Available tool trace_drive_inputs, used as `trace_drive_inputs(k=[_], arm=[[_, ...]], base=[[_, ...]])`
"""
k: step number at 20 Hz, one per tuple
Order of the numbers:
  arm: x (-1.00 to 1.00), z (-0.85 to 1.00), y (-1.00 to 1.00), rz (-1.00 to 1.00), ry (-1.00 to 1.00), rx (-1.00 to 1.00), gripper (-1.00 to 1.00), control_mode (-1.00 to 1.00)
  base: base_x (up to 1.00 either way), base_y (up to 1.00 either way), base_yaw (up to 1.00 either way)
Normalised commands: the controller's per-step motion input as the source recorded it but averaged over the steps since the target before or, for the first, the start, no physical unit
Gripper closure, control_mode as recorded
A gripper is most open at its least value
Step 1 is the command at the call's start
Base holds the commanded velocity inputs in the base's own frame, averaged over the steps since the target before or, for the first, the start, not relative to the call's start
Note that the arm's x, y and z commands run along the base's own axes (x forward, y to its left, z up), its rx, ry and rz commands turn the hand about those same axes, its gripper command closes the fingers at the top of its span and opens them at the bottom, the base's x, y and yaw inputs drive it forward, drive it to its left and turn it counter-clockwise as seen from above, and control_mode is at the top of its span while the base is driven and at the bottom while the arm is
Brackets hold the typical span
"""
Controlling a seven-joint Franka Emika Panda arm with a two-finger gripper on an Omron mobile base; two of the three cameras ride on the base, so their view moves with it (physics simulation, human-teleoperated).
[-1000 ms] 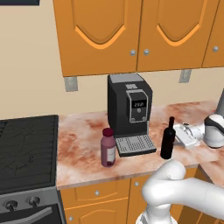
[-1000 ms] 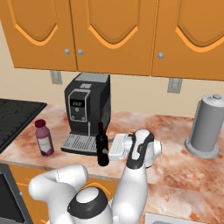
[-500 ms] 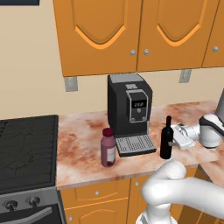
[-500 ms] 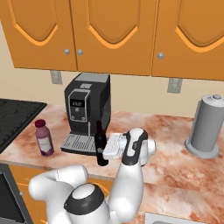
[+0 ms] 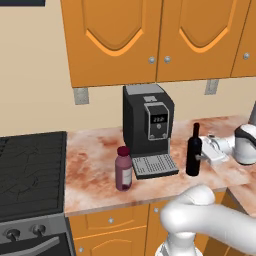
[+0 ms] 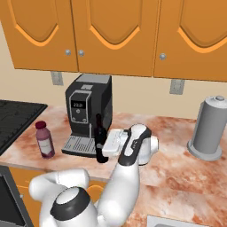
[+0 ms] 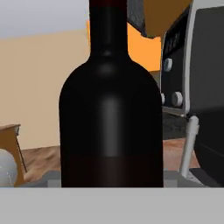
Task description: There is a wine glass and glass cup on the dining counter. Place the wine bottle next to the wine glass and the juice bottle next to the glass cup.
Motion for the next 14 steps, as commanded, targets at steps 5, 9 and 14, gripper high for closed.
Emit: trace_drive_inputs(k=[5, 9, 14], arm=[[-0.64, 1.0, 0.12, -0.2, 0.0, 0.0, 1.0, -1.0], [-0.7, 0.92, 0.17, -0.23, 0.0, 0.0, 1.0, -1.0], [-0.5, 0.71, 0.32, -0.25, 0.03, 0.0, 1.0, -1.0]], base=[[0.0, 0.0, 0.0], [0.0, 0.0, 0.0], [0.0, 0.0, 0.0]])
